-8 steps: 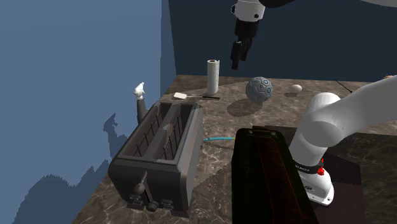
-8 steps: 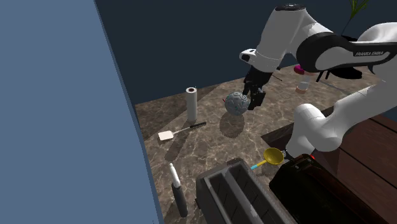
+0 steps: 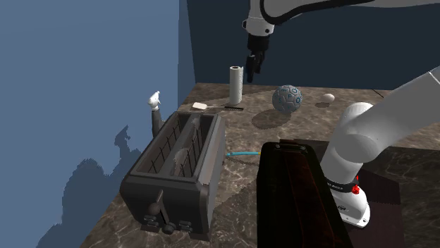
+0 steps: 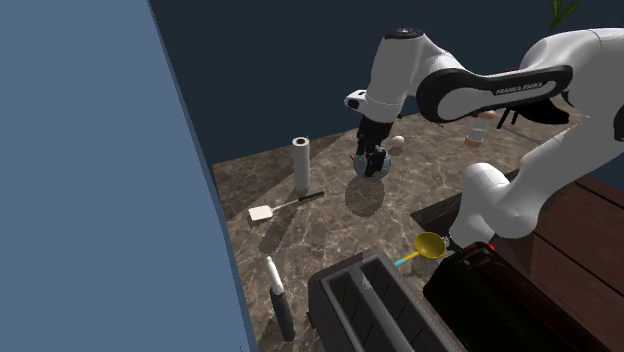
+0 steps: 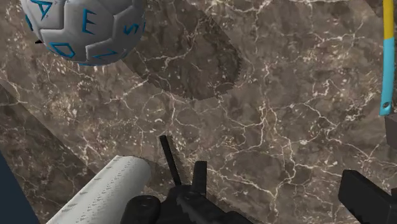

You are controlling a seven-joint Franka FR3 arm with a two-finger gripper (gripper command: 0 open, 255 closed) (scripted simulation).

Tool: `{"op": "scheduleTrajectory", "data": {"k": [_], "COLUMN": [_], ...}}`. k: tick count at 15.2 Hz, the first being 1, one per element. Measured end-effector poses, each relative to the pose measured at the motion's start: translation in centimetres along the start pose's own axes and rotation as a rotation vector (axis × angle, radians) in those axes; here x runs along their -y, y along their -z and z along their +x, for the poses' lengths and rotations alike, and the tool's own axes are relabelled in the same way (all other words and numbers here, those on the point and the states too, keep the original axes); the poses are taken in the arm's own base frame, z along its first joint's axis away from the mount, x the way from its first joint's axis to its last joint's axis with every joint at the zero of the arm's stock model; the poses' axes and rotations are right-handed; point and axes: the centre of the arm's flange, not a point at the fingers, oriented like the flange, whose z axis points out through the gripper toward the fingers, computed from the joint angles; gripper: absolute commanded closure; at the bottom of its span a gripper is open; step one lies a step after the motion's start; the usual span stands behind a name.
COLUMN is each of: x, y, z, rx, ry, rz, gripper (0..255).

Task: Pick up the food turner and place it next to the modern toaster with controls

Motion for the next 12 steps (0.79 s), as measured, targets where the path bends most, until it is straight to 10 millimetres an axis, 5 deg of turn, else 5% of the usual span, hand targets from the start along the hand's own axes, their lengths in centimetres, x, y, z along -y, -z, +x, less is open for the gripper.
{"op": "scheduleTrajectory", "data": {"k": [12], "x": [-6.0], "y": [-10.5], "z": [11.9], "rx": [0.063], "ry": [0.158], "rz": [0.042], "gripper": [0]}}
